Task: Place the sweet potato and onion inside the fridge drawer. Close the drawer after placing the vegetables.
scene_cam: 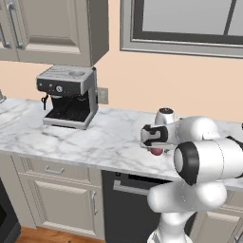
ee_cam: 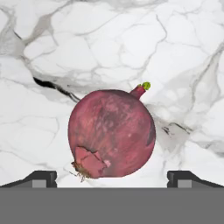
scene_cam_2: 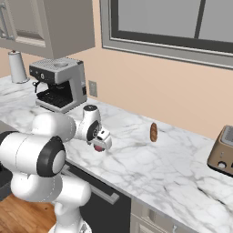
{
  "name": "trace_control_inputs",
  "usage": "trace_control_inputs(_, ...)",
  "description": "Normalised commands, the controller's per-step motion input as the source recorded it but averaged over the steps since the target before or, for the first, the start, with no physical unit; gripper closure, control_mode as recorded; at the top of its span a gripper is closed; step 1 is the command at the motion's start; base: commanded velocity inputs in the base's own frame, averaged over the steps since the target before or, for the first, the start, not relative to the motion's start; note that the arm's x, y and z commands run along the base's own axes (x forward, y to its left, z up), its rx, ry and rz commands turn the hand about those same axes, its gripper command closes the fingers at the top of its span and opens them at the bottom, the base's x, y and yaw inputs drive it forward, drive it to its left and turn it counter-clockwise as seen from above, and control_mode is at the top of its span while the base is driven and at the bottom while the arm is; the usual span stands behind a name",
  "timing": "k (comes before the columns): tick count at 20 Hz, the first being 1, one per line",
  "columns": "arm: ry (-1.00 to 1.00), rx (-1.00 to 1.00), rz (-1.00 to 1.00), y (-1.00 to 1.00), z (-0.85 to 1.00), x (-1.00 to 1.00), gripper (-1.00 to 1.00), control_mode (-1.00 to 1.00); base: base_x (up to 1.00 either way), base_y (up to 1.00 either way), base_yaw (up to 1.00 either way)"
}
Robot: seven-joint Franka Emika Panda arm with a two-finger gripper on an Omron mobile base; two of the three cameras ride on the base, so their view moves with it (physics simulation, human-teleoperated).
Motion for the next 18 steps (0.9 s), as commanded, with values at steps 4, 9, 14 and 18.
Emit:
trace_control_inputs(4,0.00,0.00,0.00,-0.05,-0.20,0.31,-1.00,-1.00,0.00,0.00,0.00)
trace_control_inputs(9,0.00,0.00,0.00,-0.03,-0.22,0.20,-1.00,-1.00,0.00,0.00,0.00)
trace_control_inputs(14,0.00,0.00,0.00,0.00,-0.33,0.04,1.00,-1.00,0.00,0.00,0.00)
trace_control_inputs(18,0.00,0.00,0.00,0.00,-0.13,0.00,1.00,-1.00,0.00,0.00,0.00)
